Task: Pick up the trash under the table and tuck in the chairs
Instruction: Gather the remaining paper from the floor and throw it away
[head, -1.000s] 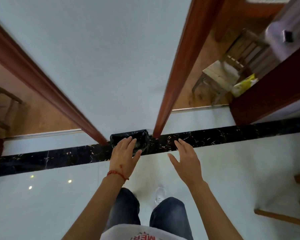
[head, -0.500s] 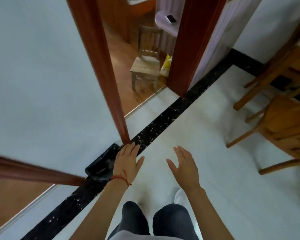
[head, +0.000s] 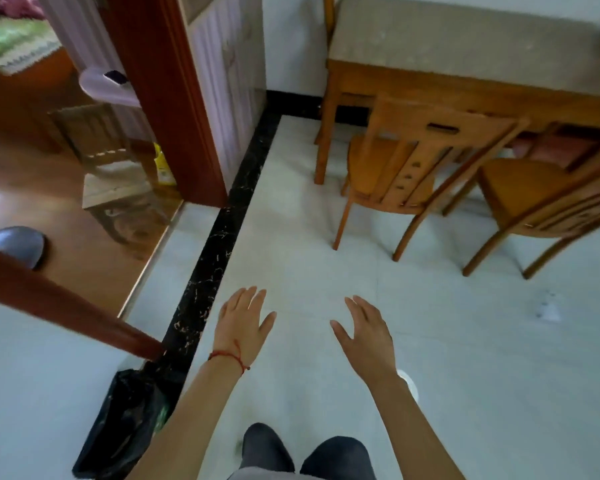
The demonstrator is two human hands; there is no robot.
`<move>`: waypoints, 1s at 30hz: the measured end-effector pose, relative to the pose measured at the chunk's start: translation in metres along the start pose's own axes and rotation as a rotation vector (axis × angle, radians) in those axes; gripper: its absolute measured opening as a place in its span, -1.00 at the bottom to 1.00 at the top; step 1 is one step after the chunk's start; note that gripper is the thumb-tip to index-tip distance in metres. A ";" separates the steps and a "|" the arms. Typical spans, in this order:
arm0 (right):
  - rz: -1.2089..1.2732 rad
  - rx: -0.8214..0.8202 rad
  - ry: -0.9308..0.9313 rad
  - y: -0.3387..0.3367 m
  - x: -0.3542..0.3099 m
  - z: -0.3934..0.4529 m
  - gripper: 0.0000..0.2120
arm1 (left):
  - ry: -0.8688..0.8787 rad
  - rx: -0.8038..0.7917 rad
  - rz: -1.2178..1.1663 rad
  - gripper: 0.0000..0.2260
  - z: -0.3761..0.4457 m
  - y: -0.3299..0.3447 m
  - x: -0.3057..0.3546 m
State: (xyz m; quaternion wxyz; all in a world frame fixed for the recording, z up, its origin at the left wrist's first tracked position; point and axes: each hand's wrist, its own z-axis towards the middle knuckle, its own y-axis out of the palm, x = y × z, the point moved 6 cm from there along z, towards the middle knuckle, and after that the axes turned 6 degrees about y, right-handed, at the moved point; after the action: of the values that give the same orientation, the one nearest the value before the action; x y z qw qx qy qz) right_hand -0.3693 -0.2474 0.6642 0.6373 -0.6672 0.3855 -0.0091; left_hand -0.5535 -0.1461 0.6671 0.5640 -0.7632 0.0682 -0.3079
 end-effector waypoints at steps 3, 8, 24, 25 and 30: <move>0.023 0.073 0.103 -0.036 0.053 -0.008 -0.49 | 0.110 -0.027 0.023 -0.52 0.020 0.017 0.060; 0.050 0.189 0.267 -0.084 0.141 -0.032 -0.50 | 0.306 -0.086 0.039 -0.51 0.042 0.051 0.162; 0.178 0.462 0.793 -0.167 0.359 -0.150 -0.49 | 0.840 -0.270 0.165 -0.53 0.050 0.162 0.416; 0.185 0.472 0.819 -0.170 0.368 -0.153 -0.49 | 0.862 -0.279 0.168 -0.53 0.053 0.167 0.427; 0.202 0.476 0.916 -0.180 0.405 -0.144 -0.48 | 0.938 -0.301 0.166 -0.46 0.081 0.188 0.475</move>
State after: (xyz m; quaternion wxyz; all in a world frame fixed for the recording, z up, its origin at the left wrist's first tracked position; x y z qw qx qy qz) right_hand -0.0673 -0.6017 0.6516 0.5351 -0.3912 0.6743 -0.3255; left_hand -0.0826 -0.3614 0.6698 0.3790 -0.6075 0.4186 -0.5586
